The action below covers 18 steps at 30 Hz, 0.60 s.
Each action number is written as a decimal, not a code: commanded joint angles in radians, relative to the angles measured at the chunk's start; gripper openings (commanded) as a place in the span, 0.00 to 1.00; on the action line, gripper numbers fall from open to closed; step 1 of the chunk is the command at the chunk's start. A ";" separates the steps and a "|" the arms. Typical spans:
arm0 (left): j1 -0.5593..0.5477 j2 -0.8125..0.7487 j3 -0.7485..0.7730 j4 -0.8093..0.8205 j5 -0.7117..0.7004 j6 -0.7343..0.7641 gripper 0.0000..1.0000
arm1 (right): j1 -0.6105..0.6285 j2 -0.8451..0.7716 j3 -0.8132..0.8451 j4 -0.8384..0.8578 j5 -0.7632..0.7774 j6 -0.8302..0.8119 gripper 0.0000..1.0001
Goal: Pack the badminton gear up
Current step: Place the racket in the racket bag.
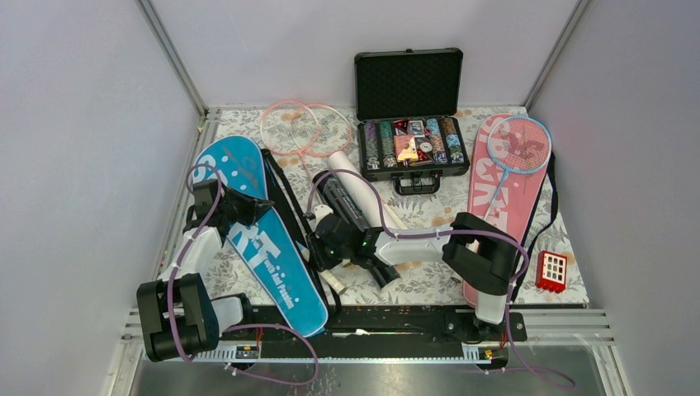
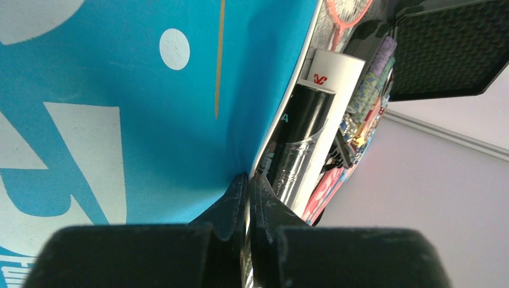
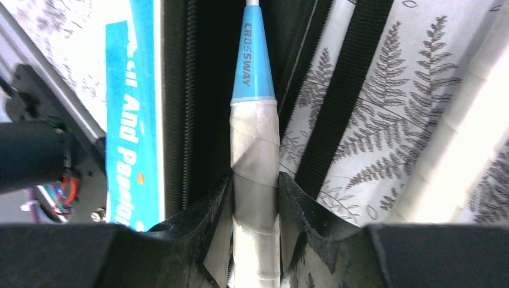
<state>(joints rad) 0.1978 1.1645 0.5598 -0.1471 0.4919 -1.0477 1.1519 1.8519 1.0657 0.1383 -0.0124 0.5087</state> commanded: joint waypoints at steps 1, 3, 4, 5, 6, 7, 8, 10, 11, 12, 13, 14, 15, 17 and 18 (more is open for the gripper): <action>-0.003 -0.049 -0.022 0.064 0.015 -0.070 0.00 | -0.002 0.014 0.053 0.157 0.060 0.184 0.02; -0.003 -0.054 -0.027 0.082 0.001 -0.090 0.00 | 0.001 0.021 0.046 0.184 0.056 0.217 0.04; -0.002 -0.054 -0.030 0.090 -0.007 -0.100 0.00 | 0.005 0.023 0.042 0.190 0.060 0.230 0.06; -0.002 -0.051 -0.032 0.103 -0.011 -0.107 0.00 | 0.006 0.024 0.038 0.194 0.061 0.242 0.08; -0.002 -0.044 -0.035 0.119 -0.012 -0.111 0.00 | 0.006 0.024 0.034 0.194 0.059 0.259 0.11; -0.002 -0.038 -0.036 0.134 -0.015 -0.113 0.00 | 0.007 0.023 0.030 0.192 0.060 0.265 0.12; -0.002 -0.031 -0.037 0.143 -0.019 -0.112 0.00 | 0.006 0.020 0.025 0.192 0.064 0.276 0.14; -0.003 -0.019 -0.041 0.155 -0.025 -0.117 0.00 | 0.006 0.015 0.016 0.191 0.069 0.296 0.15; -0.003 -0.015 -0.048 0.183 -0.023 -0.126 0.00 | 0.007 0.014 0.017 0.186 0.071 0.299 0.14; -0.003 -0.013 -0.057 0.206 -0.021 -0.135 0.00 | 0.006 0.013 0.021 0.174 0.081 0.297 0.12; -0.003 -0.009 -0.060 0.226 -0.020 -0.138 0.00 | 0.007 0.013 0.025 0.154 0.093 0.288 0.10; -0.003 -0.003 -0.055 0.222 -0.014 -0.133 0.00 | 0.006 0.012 0.028 0.133 0.113 0.278 0.08; -0.004 0.004 -0.040 0.201 -0.005 -0.115 0.05 | 0.006 0.010 0.029 0.117 0.137 0.269 0.07; -0.004 0.010 0.007 0.095 -0.003 -0.055 0.29 | 0.005 0.000 0.014 0.121 0.151 0.246 0.05; -0.003 0.008 0.033 0.030 -0.010 -0.016 0.42 | 0.005 -0.006 0.005 0.130 0.151 0.234 0.03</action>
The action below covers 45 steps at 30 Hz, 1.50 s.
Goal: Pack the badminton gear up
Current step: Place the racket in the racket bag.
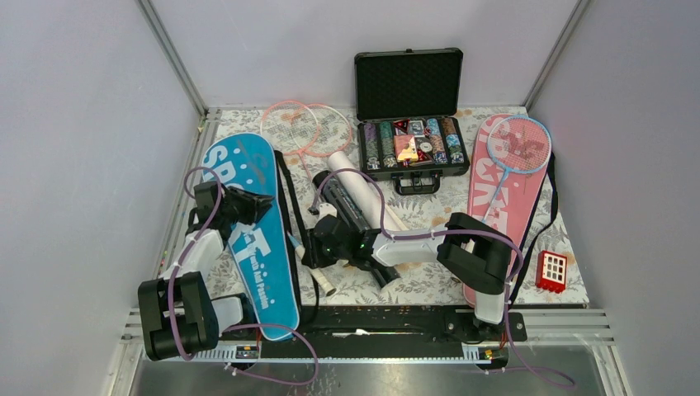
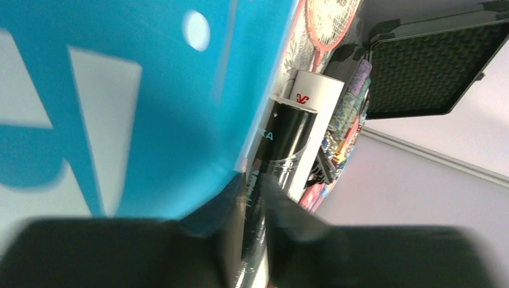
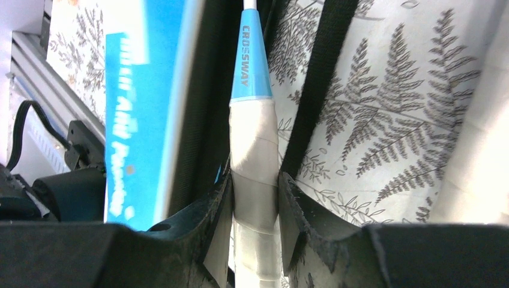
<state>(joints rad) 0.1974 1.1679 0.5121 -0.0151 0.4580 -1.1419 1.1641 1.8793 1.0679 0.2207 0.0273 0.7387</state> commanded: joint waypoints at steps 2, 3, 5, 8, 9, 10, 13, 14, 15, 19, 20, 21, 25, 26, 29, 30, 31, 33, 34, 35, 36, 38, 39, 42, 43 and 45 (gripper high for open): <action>-0.003 -0.011 0.145 -0.253 -0.007 0.168 0.60 | -0.007 -0.046 -0.012 0.071 0.106 -0.023 0.01; -0.003 -0.019 0.175 -0.331 -0.032 0.219 0.65 | -0.007 -0.053 -0.018 0.081 0.107 -0.039 0.00; -0.007 -0.034 0.226 -0.456 -0.115 0.327 0.71 | -0.007 -0.059 -0.028 0.103 0.120 -0.066 0.00; -0.047 -0.039 0.247 -0.560 -0.183 0.404 0.75 | -0.007 -0.059 -0.021 0.114 0.166 -0.089 0.00; -0.069 -0.037 0.242 -0.577 -0.193 0.415 0.75 | -0.007 -0.059 -0.015 0.116 0.178 -0.093 0.00; -0.096 -0.034 0.236 -0.592 -0.199 0.419 0.76 | -0.007 -0.059 -0.007 0.120 0.185 -0.093 0.00; -0.172 -0.043 0.213 -0.617 -0.225 0.414 0.76 | -0.007 -0.055 0.022 0.117 0.188 -0.092 0.00; -0.203 -0.049 0.212 -0.630 -0.254 0.413 0.76 | -0.007 -0.055 0.030 0.112 0.190 -0.087 0.00; -0.245 -0.052 0.216 -0.654 -0.289 0.411 0.76 | -0.007 -0.055 0.035 0.107 0.197 -0.081 0.00; -0.345 -0.050 0.215 -0.690 -0.376 0.374 0.74 | -0.007 -0.053 0.043 0.089 0.236 -0.065 0.00; -0.364 -0.054 0.212 -0.691 -0.387 0.363 0.72 | -0.007 -0.050 0.046 0.088 0.239 -0.067 0.00; -0.387 -0.057 0.210 -0.694 -0.405 0.352 0.71 | -0.007 -0.048 0.050 0.085 0.243 -0.067 0.00; -0.478 -0.071 0.184 -0.730 -0.491 0.293 0.69 | -0.007 -0.040 0.073 0.074 0.254 -0.075 0.00; -0.488 -0.079 0.172 -0.733 -0.501 0.276 0.67 | -0.007 -0.039 0.080 0.069 0.256 -0.077 0.00; -0.518 -0.104 0.137 -0.731 -0.516 0.238 0.61 | -0.007 -0.041 0.090 0.060 0.263 -0.079 0.00; -0.529 -0.105 0.133 -0.730 -0.526 0.233 0.61 | -0.007 -0.042 0.090 0.060 0.267 -0.077 0.00; -0.537 -0.103 0.131 -0.732 -0.535 0.230 0.60 | -0.007 -0.044 0.090 0.060 0.268 -0.076 0.00; -0.550 -0.095 0.125 -0.731 -0.552 0.224 0.57 | -0.007 -0.047 0.089 0.058 0.268 -0.069 0.00; -0.557 -0.094 0.120 -0.730 -0.563 0.215 0.54 | -0.007 -0.048 0.089 0.056 0.269 -0.065 0.00; -0.564 -0.091 0.117 -0.722 -0.573 0.212 0.52 | -0.007 -0.049 0.089 0.055 0.268 -0.060 0.00; -0.570 -0.087 0.113 -0.712 -0.580 0.212 0.47 | -0.007 -0.050 0.087 0.057 0.265 -0.055 0.00; -0.584 -0.084 0.124 -0.692 -0.575 0.216 0.33 | -0.007 -0.053 0.079 0.062 0.260 -0.042 0.00; -0.590 -0.089 0.133 -0.693 -0.570 0.215 0.23 | -0.007 -0.055 0.072 0.069 0.260 -0.029 0.00; -0.593 -0.129 0.161 -0.692 -0.524 0.202 0.00 | -0.007 -0.061 0.049 0.095 0.261 0.015 0.00; -0.593 -0.149 0.168 -0.692 -0.499 0.191 0.00 | -0.007 -0.062 0.045 0.102 0.262 0.029 0.00; -0.593 -0.192 0.170 -0.682 -0.452 0.161 0.00 | -0.007 -0.060 0.042 0.124 0.265 0.055 0.00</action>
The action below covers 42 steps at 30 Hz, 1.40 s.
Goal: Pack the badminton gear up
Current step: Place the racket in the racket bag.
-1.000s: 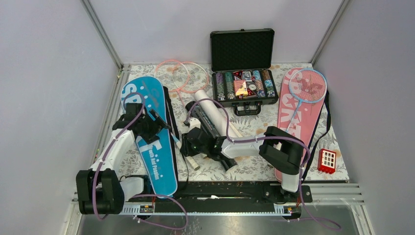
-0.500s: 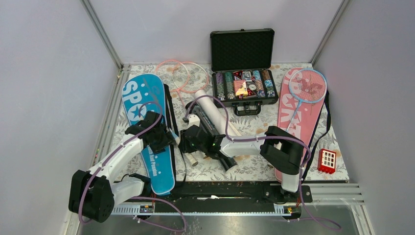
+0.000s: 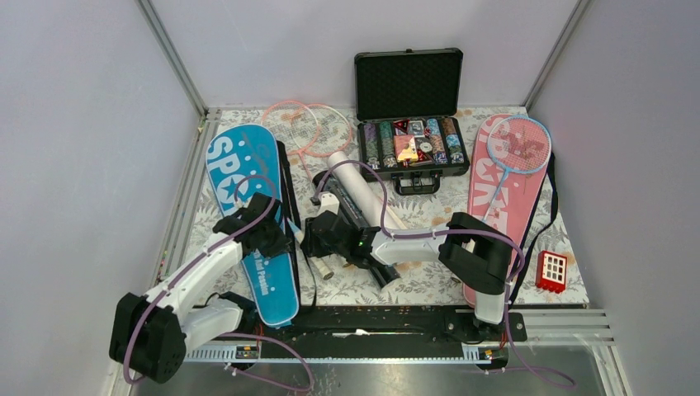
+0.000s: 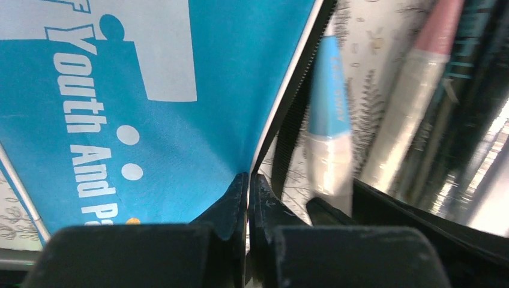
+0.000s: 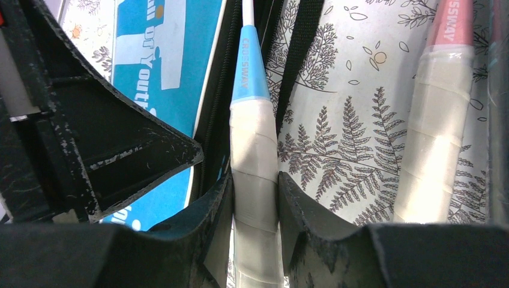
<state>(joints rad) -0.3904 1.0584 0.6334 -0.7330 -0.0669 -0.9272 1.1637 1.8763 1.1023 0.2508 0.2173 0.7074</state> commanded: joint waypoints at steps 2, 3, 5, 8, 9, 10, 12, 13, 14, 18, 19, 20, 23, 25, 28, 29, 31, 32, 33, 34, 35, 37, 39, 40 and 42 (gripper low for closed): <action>-0.005 -0.129 0.036 0.051 0.115 -0.089 0.00 | -0.007 -0.056 0.011 0.102 0.083 0.109 0.00; -0.005 -0.151 0.021 0.067 0.133 -0.108 0.00 | -0.007 -0.054 0.012 0.107 0.087 0.123 0.00; -0.005 -0.187 -0.012 0.107 0.175 -0.152 0.00 | -0.007 -0.049 0.004 0.123 0.098 0.155 0.00; -0.005 -0.222 -0.073 0.183 0.237 -0.230 0.00 | -0.007 -0.032 -0.006 0.151 0.118 0.197 0.00; -0.005 -0.233 -0.090 0.203 0.253 -0.254 0.00 | -0.007 -0.025 -0.009 0.161 0.126 0.208 0.00; -0.005 -0.246 -0.104 0.220 0.263 -0.275 0.00 | -0.007 -0.018 -0.012 0.170 0.137 0.217 0.00; -0.005 -0.270 -0.124 0.245 0.272 -0.316 0.00 | -0.007 -0.005 -0.016 0.183 0.156 0.234 0.00; -0.005 -0.285 -0.136 0.257 0.276 -0.336 0.00 | -0.007 0.000 -0.017 0.189 0.167 0.246 0.00; -0.005 -0.294 -0.145 0.267 0.278 -0.356 0.00 | -0.007 0.004 -0.019 0.196 0.178 0.257 0.00; -0.005 -0.311 -0.176 0.328 0.294 -0.420 0.00 | -0.007 0.031 0.005 0.196 0.199 0.271 0.05; -0.005 -0.308 -0.162 0.307 0.277 -0.398 0.00 | -0.007 0.036 0.017 0.193 0.183 0.247 0.08; -0.005 -0.297 -0.138 0.252 0.239 -0.357 0.00 | -0.007 0.038 0.028 0.191 0.160 0.221 0.09; -0.005 -0.234 -0.019 0.060 0.086 -0.176 0.17 | -0.006 0.024 0.026 0.161 0.142 0.209 0.06; -0.005 -0.181 0.042 -0.033 -0.028 -0.073 0.27 | -0.006 0.010 0.004 0.175 0.135 0.192 0.03; -0.005 -0.107 0.085 -0.088 -0.103 0.021 0.38 | -0.006 0.000 0.001 0.167 0.131 0.162 0.02; -0.005 -0.088 0.090 -0.089 -0.114 0.045 0.41 | -0.006 -0.003 0.000 0.166 0.130 0.158 0.02; -0.006 -0.059 0.092 -0.085 -0.138 0.073 0.47 | -0.006 -0.003 0.007 0.167 0.118 0.153 0.02; -0.006 -0.046 0.093 -0.078 -0.147 0.088 0.49 | -0.005 -0.002 0.012 0.168 0.111 0.152 0.01; -0.006 -0.033 0.092 -0.071 -0.158 0.102 0.51 | -0.005 0.000 0.016 0.167 0.104 0.150 0.01; -0.005 -0.017 0.094 -0.065 -0.167 0.111 0.52 | -0.006 0.003 0.021 0.166 0.099 0.149 0.01; -0.005 0.001 0.097 -0.055 -0.171 0.121 0.53 | -0.006 0.004 0.025 0.165 0.095 0.149 0.01; -0.006 0.041 0.099 -0.033 -0.173 0.137 0.55 | -0.005 0.006 0.033 0.157 0.093 0.150 0.01; -0.006 0.078 0.098 -0.008 -0.169 0.145 0.57 | -0.006 0.006 0.037 0.154 0.093 0.149 0.01; -0.006 0.093 0.096 0.001 -0.168 0.147 0.57 | -0.006 0.005 0.037 0.155 0.094 0.149 0.01; -0.006 0.123 0.090 0.026 -0.164 0.149 0.56 | -0.006 0.004 0.037 0.155 0.095 0.150 0.01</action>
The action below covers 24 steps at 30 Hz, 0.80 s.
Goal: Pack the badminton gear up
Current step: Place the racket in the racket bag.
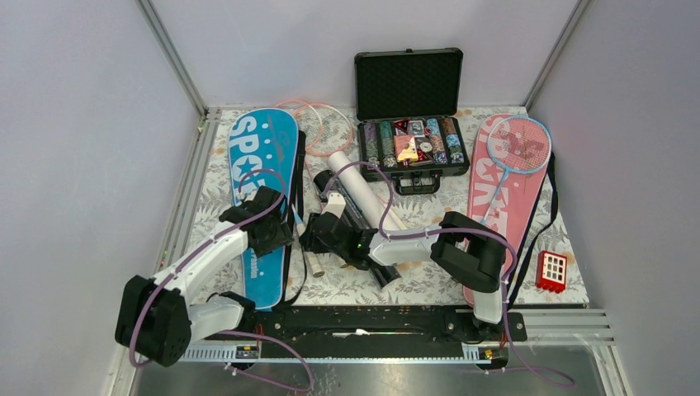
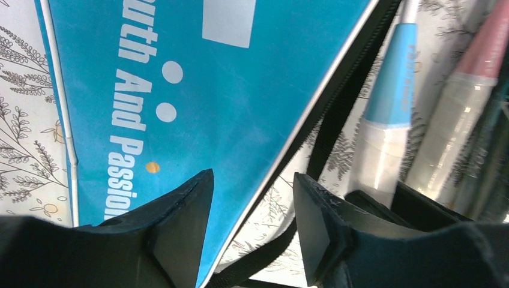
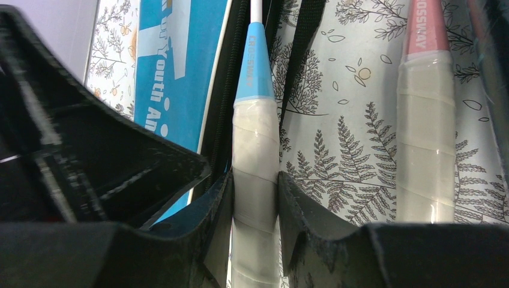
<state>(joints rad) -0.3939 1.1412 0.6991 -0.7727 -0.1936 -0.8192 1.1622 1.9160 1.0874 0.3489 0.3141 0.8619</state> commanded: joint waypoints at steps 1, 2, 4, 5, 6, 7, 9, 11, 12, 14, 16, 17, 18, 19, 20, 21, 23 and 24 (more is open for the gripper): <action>-0.003 0.053 0.020 0.075 -0.031 0.044 0.54 | -0.003 -0.034 0.052 0.058 -0.002 -0.003 0.01; -0.003 0.064 0.018 0.082 -0.024 0.046 0.51 | -0.004 -0.033 0.051 0.060 -0.003 -0.003 0.01; -0.003 0.078 0.018 0.090 -0.004 0.048 0.39 | -0.004 -0.030 0.050 0.063 -0.004 0.000 0.01; -0.003 0.074 0.016 0.093 0.007 0.050 0.30 | -0.003 -0.029 0.051 0.064 -0.005 0.002 0.00; -0.003 0.065 0.018 0.091 0.019 0.049 0.19 | -0.004 -0.027 0.051 0.064 -0.007 0.004 0.00; -0.003 0.048 0.023 0.085 0.031 0.047 0.09 | -0.004 -0.025 0.050 0.066 -0.007 0.009 0.00; -0.003 -0.002 0.030 0.064 0.068 0.028 0.00 | -0.004 -0.027 0.049 0.067 -0.010 0.012 0.00; -0.003 -0.073 0.028 0.047 0.111 -0.004 0.00 | -0.004 -0.034 0.047 0.068 -0.011 0.018 0.00; -0.003 -0.114 0.023 0.046 0.132 -0.032 0.00 | -0.004 -0.038 0.045 0.069 -0.009 0.023 0.00; -0.002 -0.186 0.004 0.050 0.184 -0.080 0.00 | -0.003 -0.046 0.042 0.071 -0.007 0.033 0.00; -0.002 -0.242 -0.022 0.069 0.250 -0.133 0.00 | -0.003 -0.049 0.040 0.074 -0.005 0.045 0.00; -0.002 -0.273 -0.038 0.080 0.279 -0.159 0.00 | -0.004 -0.049 0.040 0.073 -0.002 0.054 0.00; -0.002 -0.286 -0.056 0.091 0.303 -0.185 0.00 | -0.004 -0.048 0.041 0.072 0.000 0.064 0.00; -0.002 -0.314 -0.074 0.107 0.330 -0.213 0.00 | -0.004 -0.047 0.040 0.071 0.004 0.072 0.00; -0.002 -0.336 -0.097 0.125 0.354 -0.242 0.00 | -0.004 -0.046 0.040 0.073 0.015 0.083 0.00; -0.002 -0.360 -0.122 0.140 0.371 -0.274 0.00 | -0.004 -0.043 0.040 0.070 0.026 0.097 0.00; -0.002 -0.409 -0.158 0.169 0.394 -0.334 0.00 | -0.004 -0.038 0.041 0.059 0.058 0.130 0.00; -0.002 -0.428 -0.169 0.182 0.397 -0.359 0.00 | -0.004 -0.035 0.044 0.053 0.072 0.144 0.00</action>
<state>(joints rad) -0.3874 0.7845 0.5816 -0.6205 0.0353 -1.0248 1.1732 1.9160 1.0916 0.3412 0.2680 0.9100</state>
